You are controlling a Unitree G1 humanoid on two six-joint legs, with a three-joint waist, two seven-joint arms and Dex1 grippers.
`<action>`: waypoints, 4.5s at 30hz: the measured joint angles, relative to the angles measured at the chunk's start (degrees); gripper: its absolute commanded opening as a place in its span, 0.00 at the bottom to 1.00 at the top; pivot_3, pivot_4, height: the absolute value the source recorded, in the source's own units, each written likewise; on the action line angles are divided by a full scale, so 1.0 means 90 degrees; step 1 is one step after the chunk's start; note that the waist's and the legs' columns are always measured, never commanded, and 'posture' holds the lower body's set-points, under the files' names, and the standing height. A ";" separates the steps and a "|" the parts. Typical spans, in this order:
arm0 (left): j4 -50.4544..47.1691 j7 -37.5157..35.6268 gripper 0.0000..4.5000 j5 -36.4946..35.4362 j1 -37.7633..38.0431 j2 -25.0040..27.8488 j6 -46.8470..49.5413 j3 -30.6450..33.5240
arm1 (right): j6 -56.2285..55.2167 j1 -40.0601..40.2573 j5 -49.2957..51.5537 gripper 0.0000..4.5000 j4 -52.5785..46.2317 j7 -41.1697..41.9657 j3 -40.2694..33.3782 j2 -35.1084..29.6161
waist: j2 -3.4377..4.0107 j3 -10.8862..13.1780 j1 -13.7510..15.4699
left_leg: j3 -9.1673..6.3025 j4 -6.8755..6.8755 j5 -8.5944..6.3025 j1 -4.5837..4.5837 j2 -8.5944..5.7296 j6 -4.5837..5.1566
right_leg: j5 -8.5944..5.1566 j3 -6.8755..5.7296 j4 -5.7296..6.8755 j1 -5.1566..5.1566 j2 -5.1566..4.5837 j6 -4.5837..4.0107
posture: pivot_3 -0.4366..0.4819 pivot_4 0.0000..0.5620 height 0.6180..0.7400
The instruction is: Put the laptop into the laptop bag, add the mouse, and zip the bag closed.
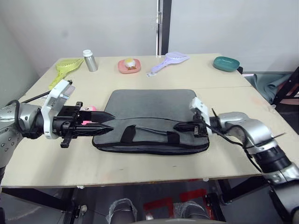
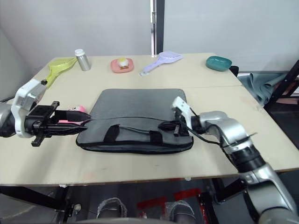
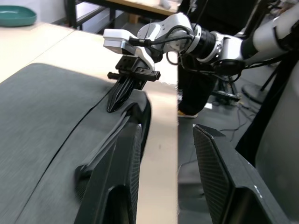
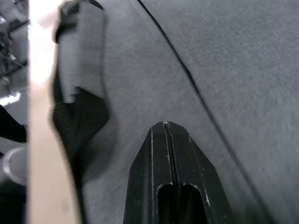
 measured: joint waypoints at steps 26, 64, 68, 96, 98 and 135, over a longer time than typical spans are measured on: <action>0.0632 -0.0264 0.99 0.0640 -0.0115 0.0197 -0.0501 -0.0398 | -0.2081 -0.0741 -0.1270 0.00 0.1149 0.0837 0.0911 0.1235 | -0.0020 -0.0019 -0.0052 | -0.0004 0.0004 -0.0002 0.0016 0.0001 -0.0003 | -0.0001 0.0000 0.0010 0.0026 -0.0001 -0.0003 | 0.48 0.27 1.00; 0.0772 0.0337 0.99 0.0412 -0.0199 -0.0007 -0.0187 -0.0319 | -0.2777 -0.0203 -0.1286 0.00 0.2215 0.1596 0.0447 0.1239 | -0.0028 -0.0193 -0.0189 | -0.0009 -0.0010 -0.0004 0.0029 0.0001 -0.0005 | -0.0001 -0.0003 0.0000 0.0038 0.0001 -0.0004 | 0.48 0.27 1.00; 0.1735 0.0792 0.99 0.0567 -0.0004 -0.0176 -0.0183 0.0045 | -0.2741 -0.0266 -0.1285 0.00 0.2228 0.1623 0.0437 0.1253 | -0.0027 -0.0194 -0.0201 | -0.0010 -0.0015 -0.0004 0.0025 0.0002 -0.0005 | -0.0001 -0.0005 -0.0008 0.0036 0.0003 -0.0003 | 0.48 0.27 1.00; 0.7326 0.2514 0.57 0.3239 -0.2006 -0.1230 -0.0846 -0.0826 | -0.2594 -0.0095 -0.1314 0.00 0.1853 0.1466 0.0448 0.1213 | -0.0062 -0.0216 -0.0205 | -0.0012 -0.0073 -0.0006 0.0027 0.0003 -0.0008 | 0.0000 -0.0017 -0.0067 0.0042 0.0004 -0.0004 | 0.48 0.27 1.00; 0.7269 0.2302 0.43 0.3198 -0.2004 -0.1230 -0.0729 -0.0808 | -0.2580 -0.0082 -0.1314 0.00 0.1836 0.1440 0.0448 0.1212 | -0.0062 -0.0216 -0.0205 | -0.0011 -0.0078 -0.0006 0.0027 0.0003 -0.0009 | 0.0000 -0.0018 -0.0071 0.0042 0.0004 -0.0005 | 0.48 0.27 1.00; 0.3006 0.2344 0.05 0.1330 0.2146 -0.1363 0.1174 0.0833 | -0.2438 -0.0776 -0.1564 0.00 0.2893 0.0919 0.0665 0.1708 | -0.0032 -0.0201 -0.0264 | -0.0024 -0.0231 -0.0010 0.0115 -0.0003 -0.0015 | -0.0048 0.0016 -0.0182 0.0048 0.0049 0.0074 | 0.48 0.27 1.00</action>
